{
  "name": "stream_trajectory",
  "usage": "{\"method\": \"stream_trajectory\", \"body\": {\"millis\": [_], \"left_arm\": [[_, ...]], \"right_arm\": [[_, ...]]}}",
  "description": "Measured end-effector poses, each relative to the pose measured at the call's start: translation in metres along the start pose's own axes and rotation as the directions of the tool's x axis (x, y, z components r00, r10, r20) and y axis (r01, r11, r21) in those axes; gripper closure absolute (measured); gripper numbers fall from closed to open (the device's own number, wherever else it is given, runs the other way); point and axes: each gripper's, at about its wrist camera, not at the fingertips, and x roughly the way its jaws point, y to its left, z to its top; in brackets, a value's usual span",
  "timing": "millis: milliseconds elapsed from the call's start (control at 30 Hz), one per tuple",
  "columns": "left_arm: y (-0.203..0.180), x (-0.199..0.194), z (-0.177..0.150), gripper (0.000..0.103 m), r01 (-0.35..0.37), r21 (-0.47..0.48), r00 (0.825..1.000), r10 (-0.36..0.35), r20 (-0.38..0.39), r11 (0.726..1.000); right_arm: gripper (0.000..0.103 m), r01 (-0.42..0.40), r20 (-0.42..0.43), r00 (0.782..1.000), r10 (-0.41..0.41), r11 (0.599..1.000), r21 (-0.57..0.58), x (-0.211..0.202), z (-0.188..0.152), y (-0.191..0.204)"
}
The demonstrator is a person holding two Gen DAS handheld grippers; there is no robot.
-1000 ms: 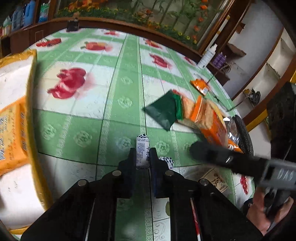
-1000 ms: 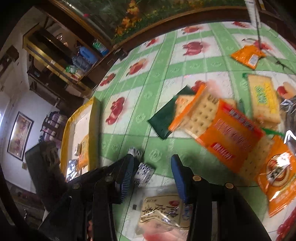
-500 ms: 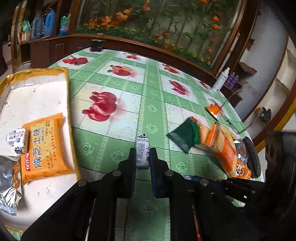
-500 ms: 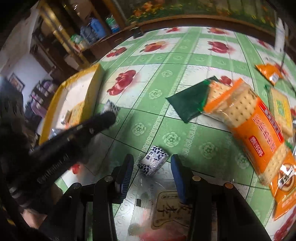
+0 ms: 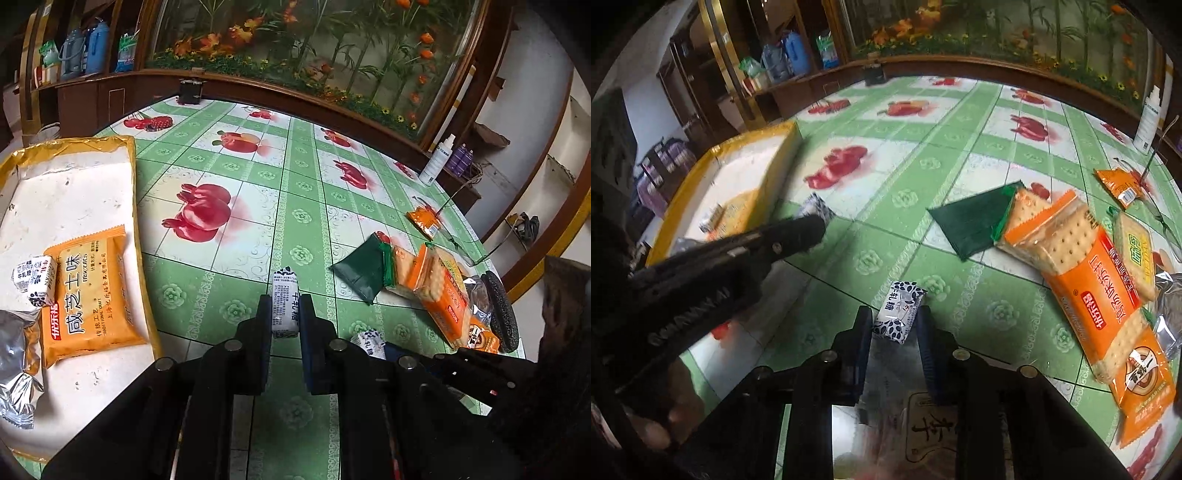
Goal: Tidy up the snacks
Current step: 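Grasp another white candy packet with the left gripper while the right grasps a blue one, then carry both candy packets over the tray and lower them near the biscuit pack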
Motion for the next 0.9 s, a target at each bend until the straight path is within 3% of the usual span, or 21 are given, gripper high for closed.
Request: {"method": "stream_trajectory", "body": {"millis": [400,900], "left_arm": [[0.009,-0.018,0.008,0.092,-0.017,-0.020,0.997,0.018,0.078,1.000],[0.047,-0.047,0.017,0.092,-0.102,-0.088,0.971,0.118,0.207,0.991]], "right_arm": [[0.078,-0.022,0.068,0.997,0.021,1.000,0.016,-0.012,0.003,0.005],[0.078,-0.061,0.182,0.981,0.065,0.998,-0.024,-0.021,0.017,0.054]]}}
